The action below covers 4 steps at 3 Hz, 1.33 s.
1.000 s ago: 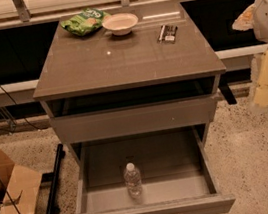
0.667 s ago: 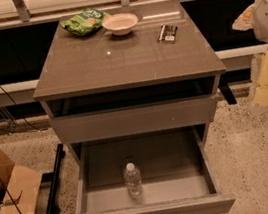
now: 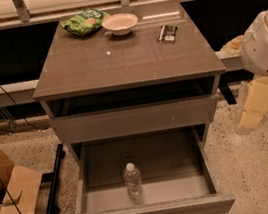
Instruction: Pick water bottle from middle drawer and place on counter
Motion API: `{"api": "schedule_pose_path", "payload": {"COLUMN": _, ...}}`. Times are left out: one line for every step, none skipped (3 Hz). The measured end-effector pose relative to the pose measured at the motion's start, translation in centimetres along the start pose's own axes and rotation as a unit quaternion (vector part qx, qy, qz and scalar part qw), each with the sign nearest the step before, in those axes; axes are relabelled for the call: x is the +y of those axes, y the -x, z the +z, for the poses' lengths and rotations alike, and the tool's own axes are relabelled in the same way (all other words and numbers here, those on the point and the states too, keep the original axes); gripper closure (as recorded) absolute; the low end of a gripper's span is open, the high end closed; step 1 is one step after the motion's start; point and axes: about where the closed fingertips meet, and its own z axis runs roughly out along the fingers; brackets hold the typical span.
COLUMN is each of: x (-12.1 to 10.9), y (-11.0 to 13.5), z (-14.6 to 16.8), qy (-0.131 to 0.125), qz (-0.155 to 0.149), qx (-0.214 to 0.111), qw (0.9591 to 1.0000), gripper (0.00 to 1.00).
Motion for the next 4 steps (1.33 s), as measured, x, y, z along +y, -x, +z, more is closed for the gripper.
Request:
{"api": "schedule_pose_path", "payload": {"x": -0.2, "y": 0.3, "z": 3.2, "qy": 0.007, "qz": 0.007, "qx": -0.053, "qw": 0.9985, "gripper": 0.0}}
{"api": "schedule_pose_path", "payload": {"x": -1.3, "y": 0.7, "z": 8.5, "qy": 0.066, "qz": 0.06, "qx": -0.154, "qw": 0.9841, "gripper": 0.0}}
{"api": "schedule_pose_path", "payload": {"x": -1.2, "y": 0.8, "z": 9.2, "qy": 0.076, "qz": 0.067, "qx": -0.162, "qw": 0.9816, "gripper": 0.0}}
{"api": "schedule_pose_path", "payload": {"x": -0.1, "y": 1.3, "z": 11.8, "qy": 0.093, "qz": 0.071, "qx": -0.161, "qw": 0.9799, "gripper": 0.0}}
